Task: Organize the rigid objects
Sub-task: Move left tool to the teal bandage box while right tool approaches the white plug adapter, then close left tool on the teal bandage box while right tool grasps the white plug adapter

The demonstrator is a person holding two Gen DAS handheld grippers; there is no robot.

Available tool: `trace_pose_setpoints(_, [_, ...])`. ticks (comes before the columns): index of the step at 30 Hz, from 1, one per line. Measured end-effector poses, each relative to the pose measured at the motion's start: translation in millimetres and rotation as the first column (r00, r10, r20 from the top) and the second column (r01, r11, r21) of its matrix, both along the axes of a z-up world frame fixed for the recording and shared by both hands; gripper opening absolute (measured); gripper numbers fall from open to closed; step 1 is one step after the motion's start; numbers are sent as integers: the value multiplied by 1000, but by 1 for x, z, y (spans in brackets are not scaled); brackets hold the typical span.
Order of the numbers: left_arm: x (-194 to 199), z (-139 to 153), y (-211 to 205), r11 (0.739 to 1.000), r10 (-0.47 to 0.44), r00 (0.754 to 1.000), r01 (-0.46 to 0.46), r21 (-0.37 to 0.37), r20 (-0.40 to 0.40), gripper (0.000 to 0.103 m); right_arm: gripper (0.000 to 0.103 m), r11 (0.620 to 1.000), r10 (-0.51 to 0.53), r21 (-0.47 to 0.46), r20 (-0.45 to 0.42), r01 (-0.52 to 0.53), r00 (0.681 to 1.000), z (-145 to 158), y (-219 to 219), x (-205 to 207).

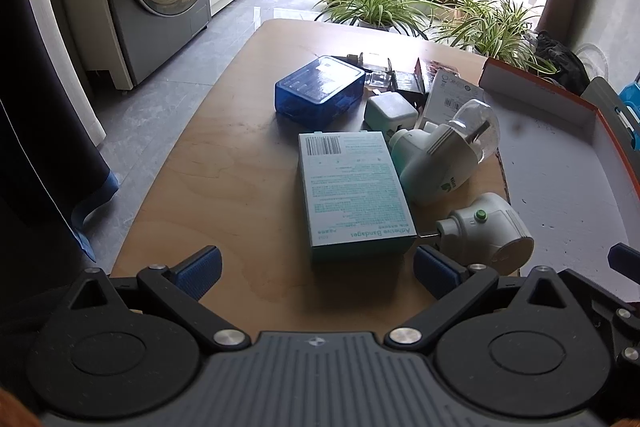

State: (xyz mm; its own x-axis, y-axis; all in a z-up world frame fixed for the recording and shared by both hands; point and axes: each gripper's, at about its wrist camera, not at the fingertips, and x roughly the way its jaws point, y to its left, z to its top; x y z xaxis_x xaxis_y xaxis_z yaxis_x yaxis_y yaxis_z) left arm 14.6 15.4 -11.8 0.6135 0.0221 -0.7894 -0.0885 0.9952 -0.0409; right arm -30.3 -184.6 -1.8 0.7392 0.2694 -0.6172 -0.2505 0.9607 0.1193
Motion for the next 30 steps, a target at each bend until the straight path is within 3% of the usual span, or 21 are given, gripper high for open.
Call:
trace_pose_setpoints(17, [17,1,-8,1000,3,1000,-3,-9,24,103,93,1000,-3,3,-8,3,1000,-3,-1,3])
trace_pose_setpoints(25, [49,-20,-16,999,14,1000,-13,43,-16,103,93,1000,-12,4,-12,12,1000,-5,-4,7])
trace_pose_setpoints(30, [54,-33,-2,1000,9,999,-9,5,-41,100,93,999,29,-14,-15,-29,999,-8,3,14])
